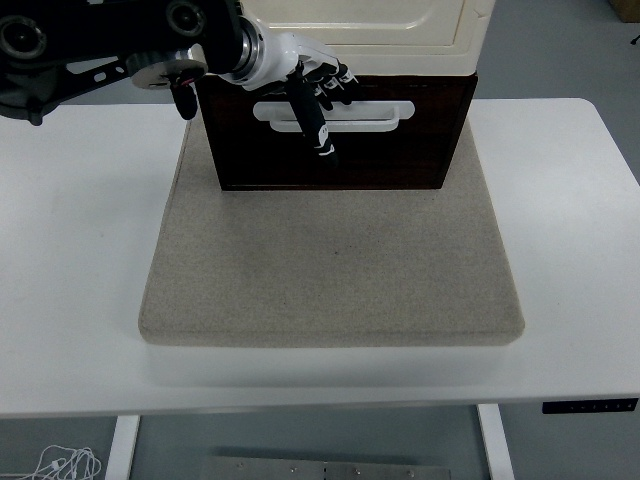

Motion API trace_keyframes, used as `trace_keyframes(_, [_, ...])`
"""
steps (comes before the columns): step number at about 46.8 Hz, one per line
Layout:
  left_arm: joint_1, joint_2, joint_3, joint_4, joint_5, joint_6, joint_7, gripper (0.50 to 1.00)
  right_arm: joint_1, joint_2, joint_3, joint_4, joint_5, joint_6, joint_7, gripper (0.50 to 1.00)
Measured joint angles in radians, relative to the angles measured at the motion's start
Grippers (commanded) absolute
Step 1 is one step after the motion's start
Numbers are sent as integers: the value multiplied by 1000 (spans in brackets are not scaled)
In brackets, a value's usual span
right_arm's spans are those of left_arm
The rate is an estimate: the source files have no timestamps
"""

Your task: Open the drawer under the combination cabinet

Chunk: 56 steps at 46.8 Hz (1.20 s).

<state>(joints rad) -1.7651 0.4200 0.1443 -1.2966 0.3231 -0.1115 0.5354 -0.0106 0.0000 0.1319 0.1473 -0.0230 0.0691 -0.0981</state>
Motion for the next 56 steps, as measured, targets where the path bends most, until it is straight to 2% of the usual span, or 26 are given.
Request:
trace_keyframes(38, [24,-23,22,47,1,-14,-2,1000,0,0,0,0,0,0,0,926])
trace_keyframes(56, [36,-58,23,52,1,-29,-2,1000,0,0,0,0,0,0,0,928])
